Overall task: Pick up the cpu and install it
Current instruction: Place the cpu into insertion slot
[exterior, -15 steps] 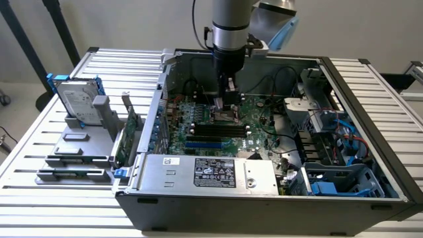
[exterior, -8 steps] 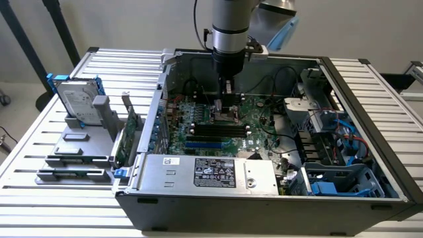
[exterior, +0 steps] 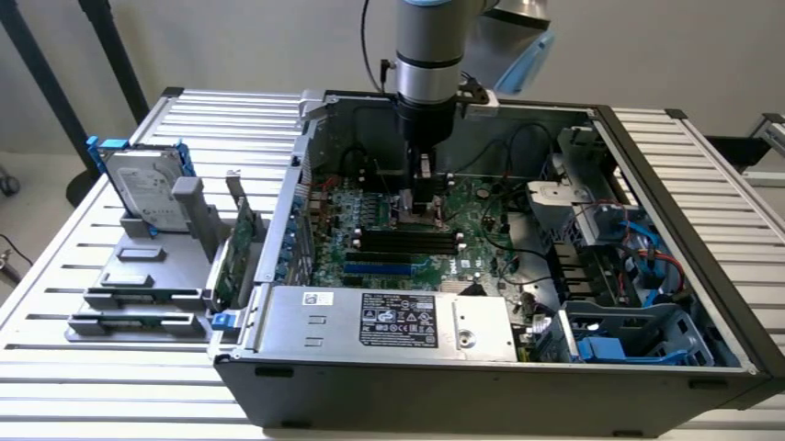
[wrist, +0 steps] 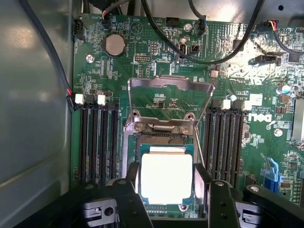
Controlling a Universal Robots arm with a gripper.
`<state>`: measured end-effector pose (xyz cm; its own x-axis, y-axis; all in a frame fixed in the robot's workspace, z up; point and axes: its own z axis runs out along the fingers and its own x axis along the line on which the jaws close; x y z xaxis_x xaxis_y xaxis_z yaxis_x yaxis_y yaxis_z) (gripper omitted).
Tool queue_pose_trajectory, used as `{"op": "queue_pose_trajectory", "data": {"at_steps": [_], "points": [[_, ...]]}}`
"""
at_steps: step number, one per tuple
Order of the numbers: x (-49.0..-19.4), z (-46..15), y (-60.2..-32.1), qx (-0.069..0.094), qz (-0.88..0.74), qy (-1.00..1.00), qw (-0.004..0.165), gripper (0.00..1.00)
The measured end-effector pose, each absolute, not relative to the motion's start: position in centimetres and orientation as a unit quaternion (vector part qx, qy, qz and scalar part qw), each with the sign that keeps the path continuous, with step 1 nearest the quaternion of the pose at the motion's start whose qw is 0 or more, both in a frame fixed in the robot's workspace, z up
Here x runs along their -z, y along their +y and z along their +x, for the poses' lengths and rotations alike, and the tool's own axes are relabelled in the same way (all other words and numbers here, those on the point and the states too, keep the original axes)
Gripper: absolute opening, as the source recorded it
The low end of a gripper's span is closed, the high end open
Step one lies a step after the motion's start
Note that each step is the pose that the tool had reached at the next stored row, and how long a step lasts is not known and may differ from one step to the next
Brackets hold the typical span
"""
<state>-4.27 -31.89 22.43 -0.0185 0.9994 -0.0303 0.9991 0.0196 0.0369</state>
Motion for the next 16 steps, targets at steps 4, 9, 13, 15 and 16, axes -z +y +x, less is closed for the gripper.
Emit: {"op": "queue_pose_trajectory", "data": {"at_steps": [4, 9, 13, 15, 16], "points": [[-21.9, -4.3, -31.9, -0.001, 0.702, 0.711, 0.025, 0.55], [-21.5, -4.3, -31.8, 0.0, 0.714, 0.7, 0.026, 0.55], [-21.3, -4.3, -31.5, 0.0, 0.715, 0.698, 0.026, 0.55], [-21.2, -4.3, -31.5, 0.0, 0.715, 0.698, 0.026, 0.55], [-21.1, -4.3, -31.5, 0.001, 0.715, 0.698, 0.026, 0.55]]}}
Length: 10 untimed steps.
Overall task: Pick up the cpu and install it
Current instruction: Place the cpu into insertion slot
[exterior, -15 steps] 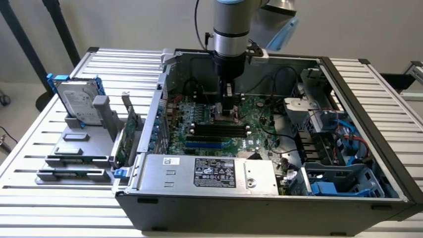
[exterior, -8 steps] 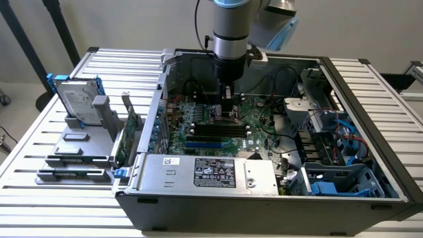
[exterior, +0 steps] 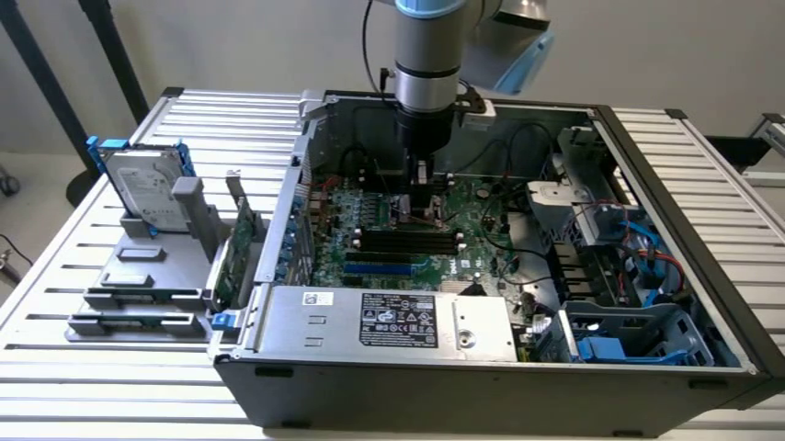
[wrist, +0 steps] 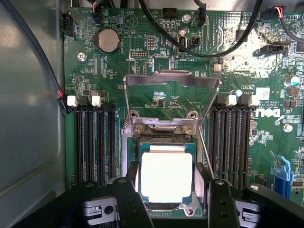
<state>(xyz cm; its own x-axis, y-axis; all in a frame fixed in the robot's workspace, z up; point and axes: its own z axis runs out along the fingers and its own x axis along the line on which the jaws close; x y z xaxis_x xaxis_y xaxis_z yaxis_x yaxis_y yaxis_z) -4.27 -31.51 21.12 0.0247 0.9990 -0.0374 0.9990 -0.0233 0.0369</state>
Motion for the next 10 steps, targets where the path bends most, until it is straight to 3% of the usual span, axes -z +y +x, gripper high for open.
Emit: {"op": "queue_pose_trajectory", "data": {"at_steps": [10], "points": [[-20.51, -4.27, -31.43, 0.003, 0.715, 0.698, 0.029, 0.55]]}}
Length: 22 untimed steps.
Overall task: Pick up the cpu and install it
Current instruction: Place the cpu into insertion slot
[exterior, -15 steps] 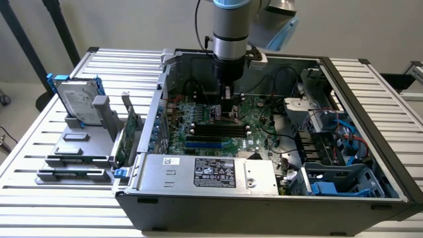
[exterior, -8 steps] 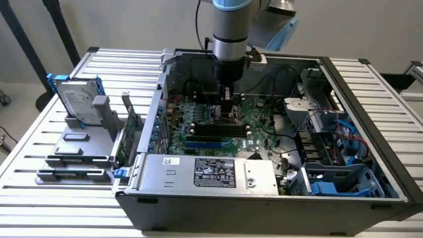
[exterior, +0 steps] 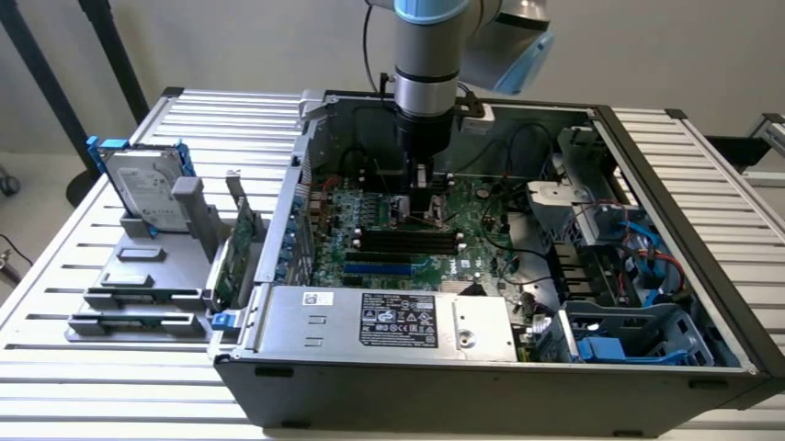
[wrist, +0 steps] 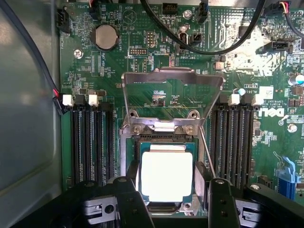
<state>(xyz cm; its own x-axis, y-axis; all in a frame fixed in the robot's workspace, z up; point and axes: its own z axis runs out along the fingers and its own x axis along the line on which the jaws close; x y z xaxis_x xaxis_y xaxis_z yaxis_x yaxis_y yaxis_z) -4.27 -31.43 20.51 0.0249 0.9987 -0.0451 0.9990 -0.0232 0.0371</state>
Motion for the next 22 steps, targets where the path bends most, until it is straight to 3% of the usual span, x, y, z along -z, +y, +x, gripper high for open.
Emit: {"op": "queue_pose_trajectory", "data": {"at_steps": [22], "points": [[-19.89, -4.15, -31.18, 0.005, 0.713, 0.7, 0.031, 0.55]]}}
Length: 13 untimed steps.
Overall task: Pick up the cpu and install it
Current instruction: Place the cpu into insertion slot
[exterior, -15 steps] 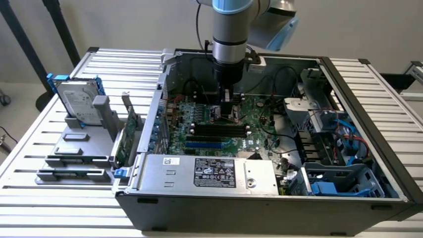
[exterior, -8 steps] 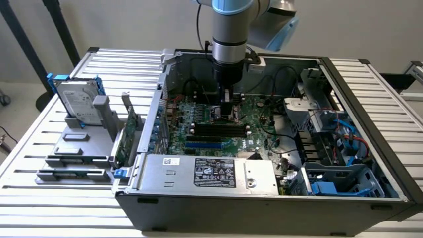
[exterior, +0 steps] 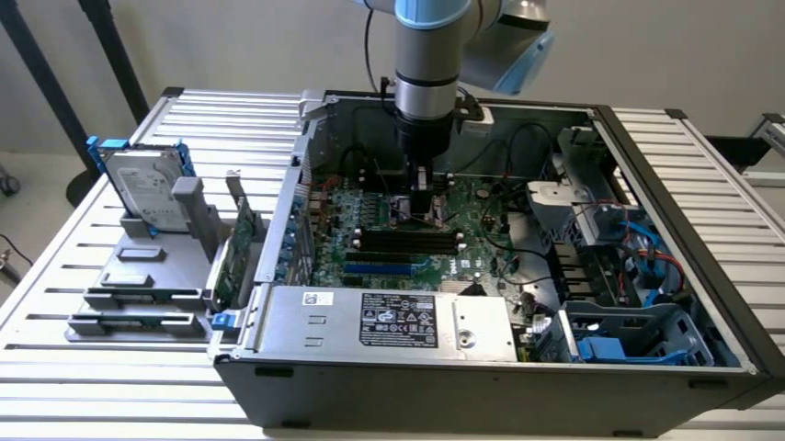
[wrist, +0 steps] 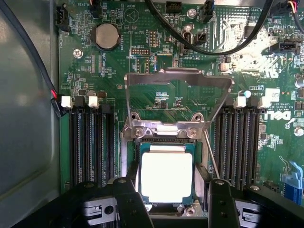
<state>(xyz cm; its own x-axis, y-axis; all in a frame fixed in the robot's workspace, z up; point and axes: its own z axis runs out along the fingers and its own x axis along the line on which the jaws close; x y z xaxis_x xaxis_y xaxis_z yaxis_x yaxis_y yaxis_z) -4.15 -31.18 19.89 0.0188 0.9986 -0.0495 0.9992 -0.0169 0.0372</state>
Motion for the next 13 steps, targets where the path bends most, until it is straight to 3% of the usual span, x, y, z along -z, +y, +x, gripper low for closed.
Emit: {"op": "queue_pose_trajectory", "data": {"at_steps": [13], "points": [[-19.7, -4.15, -31.14, 0.005, 0.713, 0.701, 0.031, 0.55]]}}
